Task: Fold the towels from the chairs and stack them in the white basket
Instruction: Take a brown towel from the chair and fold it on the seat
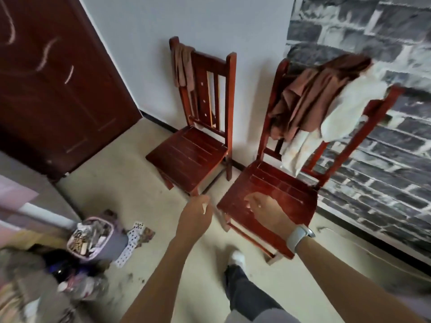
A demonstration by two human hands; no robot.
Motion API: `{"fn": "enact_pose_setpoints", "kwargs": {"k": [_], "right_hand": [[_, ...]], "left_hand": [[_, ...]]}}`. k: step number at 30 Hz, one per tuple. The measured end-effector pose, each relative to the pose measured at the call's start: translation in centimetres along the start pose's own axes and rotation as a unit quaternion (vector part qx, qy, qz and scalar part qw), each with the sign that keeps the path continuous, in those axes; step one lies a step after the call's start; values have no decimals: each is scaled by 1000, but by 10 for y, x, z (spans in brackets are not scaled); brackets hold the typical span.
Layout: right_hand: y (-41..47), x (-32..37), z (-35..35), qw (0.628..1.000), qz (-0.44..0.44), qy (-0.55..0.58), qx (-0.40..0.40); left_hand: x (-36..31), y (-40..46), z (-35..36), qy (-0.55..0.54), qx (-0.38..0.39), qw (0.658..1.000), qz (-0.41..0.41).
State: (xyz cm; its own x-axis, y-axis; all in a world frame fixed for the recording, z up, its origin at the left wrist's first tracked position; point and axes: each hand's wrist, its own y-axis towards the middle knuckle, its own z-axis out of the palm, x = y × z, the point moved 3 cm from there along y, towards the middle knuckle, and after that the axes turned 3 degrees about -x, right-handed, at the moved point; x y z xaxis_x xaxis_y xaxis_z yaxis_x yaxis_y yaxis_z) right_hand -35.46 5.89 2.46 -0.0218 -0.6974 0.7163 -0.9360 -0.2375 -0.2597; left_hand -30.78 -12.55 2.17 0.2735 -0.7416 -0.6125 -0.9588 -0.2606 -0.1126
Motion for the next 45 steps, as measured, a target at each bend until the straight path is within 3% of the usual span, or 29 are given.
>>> {"fn": "enact_pose_setpoints", "kwargs": {"k": [7, 17, 22, 30, 36, 41, 45], "right_hand": [[156, 48, -27, 1000, 1, -19, 12], [332, 135, -25, 1000, -20, -18, -4], [429, 190, -18, 998, -24, 11, -60], [559, 259, -10, 976, 50, 100, -187], [600, 274, -15, 941, 104, 155, -281], [612, 271, -12, 905, 176, 243, -303], [613, 284, 1, 845, 190, 435, -248]], "left_hand": [[-38, 166, -46, -1, 6, 1000, 2], [-2, 352, -108, -8, -10, 1000, 10], [13, 473, -136, -10, -15, 999, 36], [10, 650, -165, -38, -46, 994, 96], [4, 692, -155, -205, -60, 977, 15], [16, 686, -163, -237, 15, 969, 75], [29, 660, -178, -217, 112, 960, 137]]}}
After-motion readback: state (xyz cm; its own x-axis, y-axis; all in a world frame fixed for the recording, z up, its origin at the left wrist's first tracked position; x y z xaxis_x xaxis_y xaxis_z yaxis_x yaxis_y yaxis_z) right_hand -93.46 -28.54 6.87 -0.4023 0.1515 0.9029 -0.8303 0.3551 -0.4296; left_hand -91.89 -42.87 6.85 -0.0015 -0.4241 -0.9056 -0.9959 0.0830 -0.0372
